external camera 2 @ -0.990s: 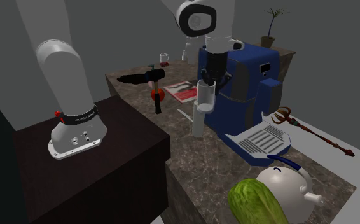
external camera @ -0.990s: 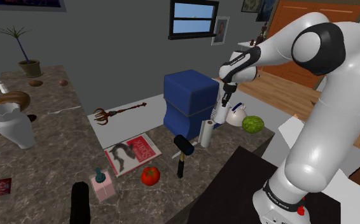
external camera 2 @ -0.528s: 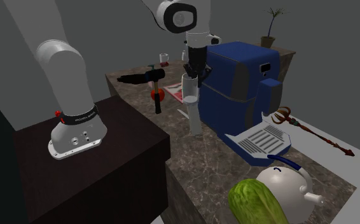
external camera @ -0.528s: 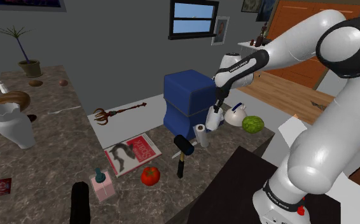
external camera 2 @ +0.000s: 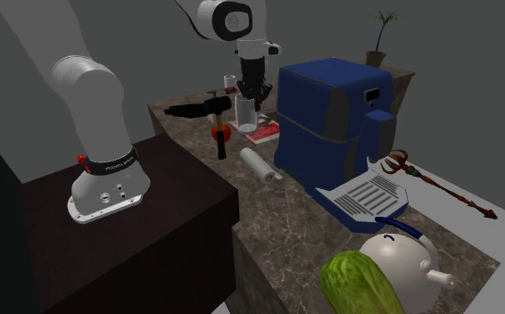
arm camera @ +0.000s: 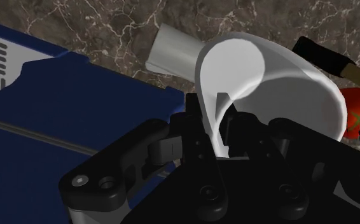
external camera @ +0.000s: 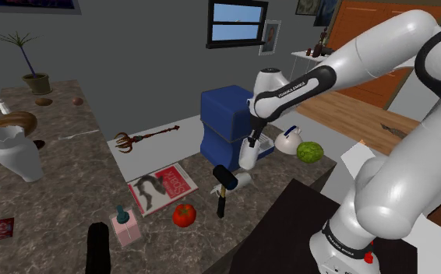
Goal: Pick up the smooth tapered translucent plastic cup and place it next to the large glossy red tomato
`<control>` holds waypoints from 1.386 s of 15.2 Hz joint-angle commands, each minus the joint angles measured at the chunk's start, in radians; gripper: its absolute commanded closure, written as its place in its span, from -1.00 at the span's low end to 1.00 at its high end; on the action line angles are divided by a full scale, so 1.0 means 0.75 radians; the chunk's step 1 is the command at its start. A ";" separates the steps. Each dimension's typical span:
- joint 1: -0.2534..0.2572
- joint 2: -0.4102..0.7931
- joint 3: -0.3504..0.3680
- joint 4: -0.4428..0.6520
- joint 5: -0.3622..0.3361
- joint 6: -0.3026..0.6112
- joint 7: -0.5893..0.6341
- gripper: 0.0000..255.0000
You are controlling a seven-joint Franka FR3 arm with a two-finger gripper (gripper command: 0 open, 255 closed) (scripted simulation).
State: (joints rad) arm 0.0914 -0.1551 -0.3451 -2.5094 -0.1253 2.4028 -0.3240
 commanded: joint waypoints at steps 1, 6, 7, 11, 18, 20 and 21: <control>0.029 -0.013 0.043 -0.021 -0.002 0.005 0.076 1.00; 0.110 -0.027 0.158 -0.039 0.010 -0.003 0.263 1.00; 0.128 -0.025 0.180 -0.038 0.015 -0.004 0.300 1.00; 0.196 -0.004 0.270 -0.016 0.035 -0.014 0.441 1.00; 0.313 0.084 0.414 0.085 0.065 -0.040 0.677 1.00; 0.344 0.119 0.452 0.128 0.069 -0.051 0.742 1.00; 0.360 0.138 0.469 0.151 0.070 -0.057 0.775 1.00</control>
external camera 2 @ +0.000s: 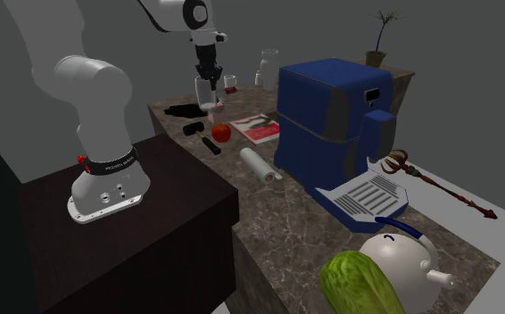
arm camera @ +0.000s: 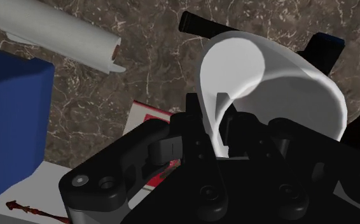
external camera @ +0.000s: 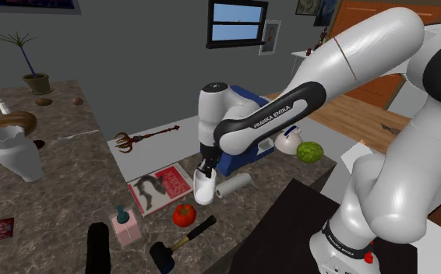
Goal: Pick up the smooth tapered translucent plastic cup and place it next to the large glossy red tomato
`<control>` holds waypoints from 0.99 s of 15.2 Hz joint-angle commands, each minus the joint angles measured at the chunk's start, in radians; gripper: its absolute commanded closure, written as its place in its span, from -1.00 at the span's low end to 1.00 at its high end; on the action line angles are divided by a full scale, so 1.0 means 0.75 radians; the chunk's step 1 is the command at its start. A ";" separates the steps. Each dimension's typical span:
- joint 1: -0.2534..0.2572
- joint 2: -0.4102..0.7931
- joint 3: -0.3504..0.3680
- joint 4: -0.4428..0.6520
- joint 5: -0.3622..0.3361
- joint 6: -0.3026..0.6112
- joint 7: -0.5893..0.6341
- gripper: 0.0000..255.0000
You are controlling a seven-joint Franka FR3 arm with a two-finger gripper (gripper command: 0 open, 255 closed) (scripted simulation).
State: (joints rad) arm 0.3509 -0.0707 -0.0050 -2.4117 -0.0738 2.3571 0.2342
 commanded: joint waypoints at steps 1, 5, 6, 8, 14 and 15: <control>0.029 0.046 0.033 0.046 0.002 -0.002 0.063 1.00; 0.090 0.137 0.097 0.161 -0.003 -0.033 0.189 1.00; 0.105 0.162 0.111 0.194 -0.006 -0.043 0.219 1.00; 0.135 0.215 0.137 0.263 -0.014 -0.063 0.280 1.00; 0.231 0.391 0.197 0.507 -0.048 -0.142 0.449 1.00; 0.259 0.447 0.210 0.586 -0.060 -0.170 0.492 1.00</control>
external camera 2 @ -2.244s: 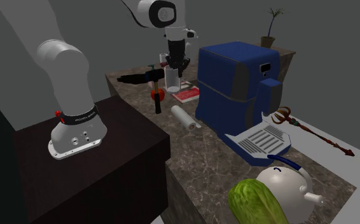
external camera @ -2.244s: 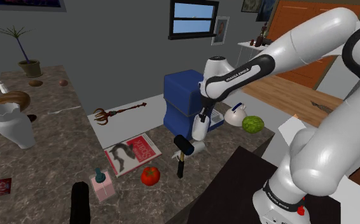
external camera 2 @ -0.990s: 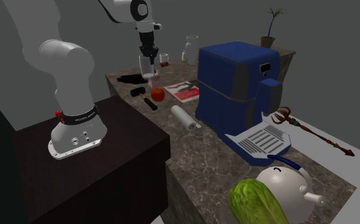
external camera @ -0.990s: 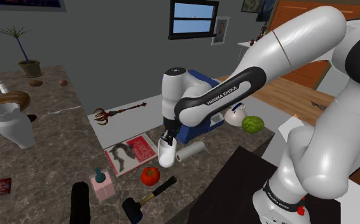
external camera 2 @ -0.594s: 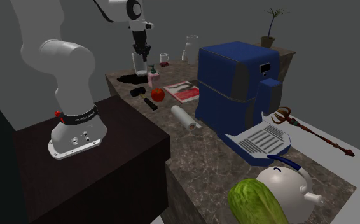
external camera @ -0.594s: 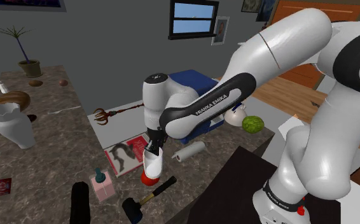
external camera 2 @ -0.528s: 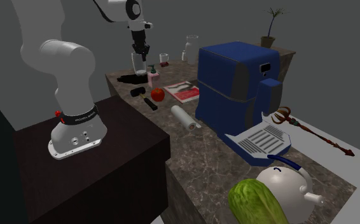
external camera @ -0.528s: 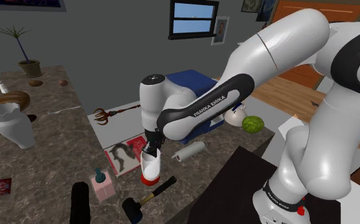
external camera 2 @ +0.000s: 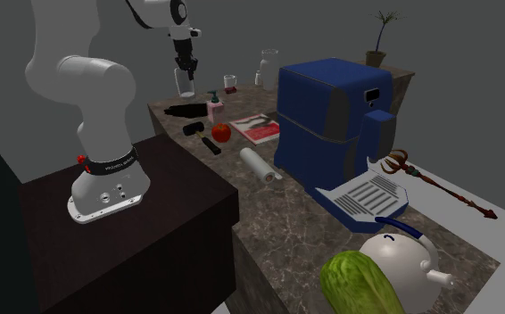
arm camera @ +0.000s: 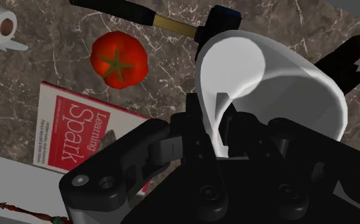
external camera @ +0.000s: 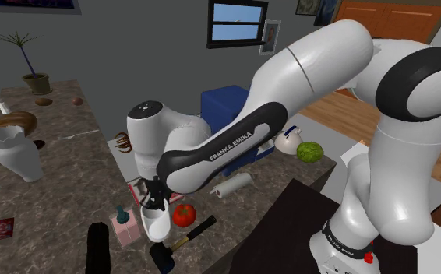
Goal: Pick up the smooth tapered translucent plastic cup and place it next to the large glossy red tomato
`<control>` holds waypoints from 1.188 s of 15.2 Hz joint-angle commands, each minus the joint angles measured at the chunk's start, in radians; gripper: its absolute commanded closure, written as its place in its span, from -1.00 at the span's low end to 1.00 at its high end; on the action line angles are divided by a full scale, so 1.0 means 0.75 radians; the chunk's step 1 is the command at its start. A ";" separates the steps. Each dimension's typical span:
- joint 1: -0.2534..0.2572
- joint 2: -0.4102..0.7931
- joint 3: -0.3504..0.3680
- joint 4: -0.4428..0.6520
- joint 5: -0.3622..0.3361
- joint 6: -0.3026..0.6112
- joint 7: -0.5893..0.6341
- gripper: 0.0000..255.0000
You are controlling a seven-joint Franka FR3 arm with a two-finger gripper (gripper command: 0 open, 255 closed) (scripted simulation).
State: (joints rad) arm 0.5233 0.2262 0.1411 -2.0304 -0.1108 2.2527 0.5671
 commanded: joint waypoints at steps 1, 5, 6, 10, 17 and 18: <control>0.031 0.061 0.013 0.072 -0.013 -0.015 0.051 1.00; 0.034 0.101 0.008 0.051 -0.025 0.046 0.061 1.00; 0.035 0.112 0.007 0.046 -0.029 0.061 0.064 1.00; 0.038 0.157 0.001 0.031 -0.042 0.120 0.075 1.00; 0.046 0.243 -0.011 0.016 -0.068 0.219 0.096 1.00; 0.048 0.256 -0.013 0.015 -0.071 0.233 0.100 1.00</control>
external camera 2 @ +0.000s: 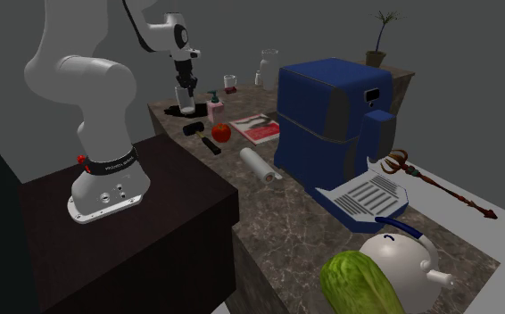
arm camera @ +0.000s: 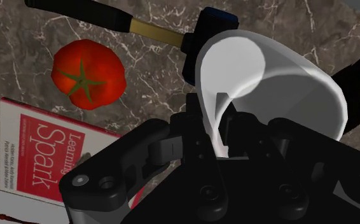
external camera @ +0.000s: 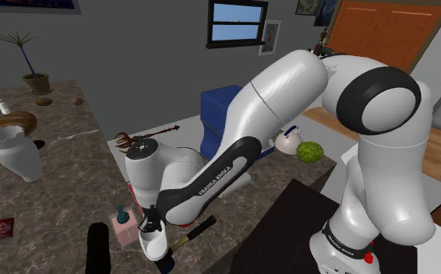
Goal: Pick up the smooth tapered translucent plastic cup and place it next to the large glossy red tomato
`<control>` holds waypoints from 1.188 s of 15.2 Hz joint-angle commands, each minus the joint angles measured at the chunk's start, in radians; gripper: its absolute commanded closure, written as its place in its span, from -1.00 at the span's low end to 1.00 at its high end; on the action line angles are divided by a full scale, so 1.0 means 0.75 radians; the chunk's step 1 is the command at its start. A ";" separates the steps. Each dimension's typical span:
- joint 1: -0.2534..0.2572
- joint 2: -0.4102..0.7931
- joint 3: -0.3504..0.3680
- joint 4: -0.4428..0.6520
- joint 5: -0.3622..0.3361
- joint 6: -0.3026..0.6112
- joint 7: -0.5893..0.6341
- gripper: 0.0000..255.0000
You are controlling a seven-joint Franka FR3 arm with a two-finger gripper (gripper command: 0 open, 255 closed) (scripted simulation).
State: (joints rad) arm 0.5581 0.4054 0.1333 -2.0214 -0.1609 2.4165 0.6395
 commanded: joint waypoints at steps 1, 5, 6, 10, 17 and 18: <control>0.003 0.030 -0.005 0.003 -0.008 0.029 0.006 1.00; 0.009 0.085 -0.014 0.003 -0.023 0.082 0.019 1.00; 0.011 0.099 -0.016 0.004 -0.027 0.095 0.022 1.00; 0.018 0.157 -0.027 0.010 -0.042 0.147 0.034 1.00; 0.032 0.263 -0.047 0.031 -0.066 0.231 0.055 1.00; 0.035 0.279 -0.050 0.035 -0.069 0.243 0.058 1.00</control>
State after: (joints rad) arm 0.5799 0.5896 0.0979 -1.9965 -0.2094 2.5892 0.6787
